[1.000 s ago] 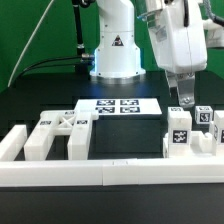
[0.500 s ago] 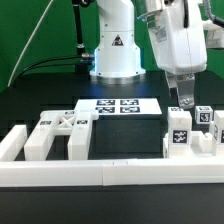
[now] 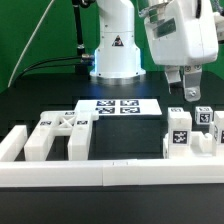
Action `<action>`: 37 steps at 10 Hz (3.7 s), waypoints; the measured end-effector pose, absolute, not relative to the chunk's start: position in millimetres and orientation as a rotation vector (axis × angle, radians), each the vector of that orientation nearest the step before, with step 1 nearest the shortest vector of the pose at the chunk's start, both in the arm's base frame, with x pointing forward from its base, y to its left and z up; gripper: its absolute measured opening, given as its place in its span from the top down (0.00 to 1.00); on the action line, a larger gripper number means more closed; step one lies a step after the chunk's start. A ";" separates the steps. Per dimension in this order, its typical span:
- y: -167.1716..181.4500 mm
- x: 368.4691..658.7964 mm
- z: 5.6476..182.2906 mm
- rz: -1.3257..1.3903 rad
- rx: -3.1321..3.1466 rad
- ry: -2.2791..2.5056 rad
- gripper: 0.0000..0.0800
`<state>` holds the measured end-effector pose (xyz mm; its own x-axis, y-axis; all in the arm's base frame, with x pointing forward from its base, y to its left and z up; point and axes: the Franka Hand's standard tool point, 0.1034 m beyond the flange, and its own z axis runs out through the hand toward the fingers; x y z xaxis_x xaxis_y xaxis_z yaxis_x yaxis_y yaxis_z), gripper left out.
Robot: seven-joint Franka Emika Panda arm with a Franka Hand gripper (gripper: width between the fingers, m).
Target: Assemble chair
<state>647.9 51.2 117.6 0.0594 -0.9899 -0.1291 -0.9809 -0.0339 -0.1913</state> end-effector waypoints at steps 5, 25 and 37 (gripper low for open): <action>51.4 646.9 117.0 -0.058 -2.122 1.998 0.19; 41.8 594.2 48.9 -0.675 -3.118 0.130 0.19; 43.0 618.7 14.7 -0.778 -3.124 0.097 0.68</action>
Offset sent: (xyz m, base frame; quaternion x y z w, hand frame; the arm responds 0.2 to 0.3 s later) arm 0.0000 0.0000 0.0000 0.0000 0.0000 0.0000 1.0000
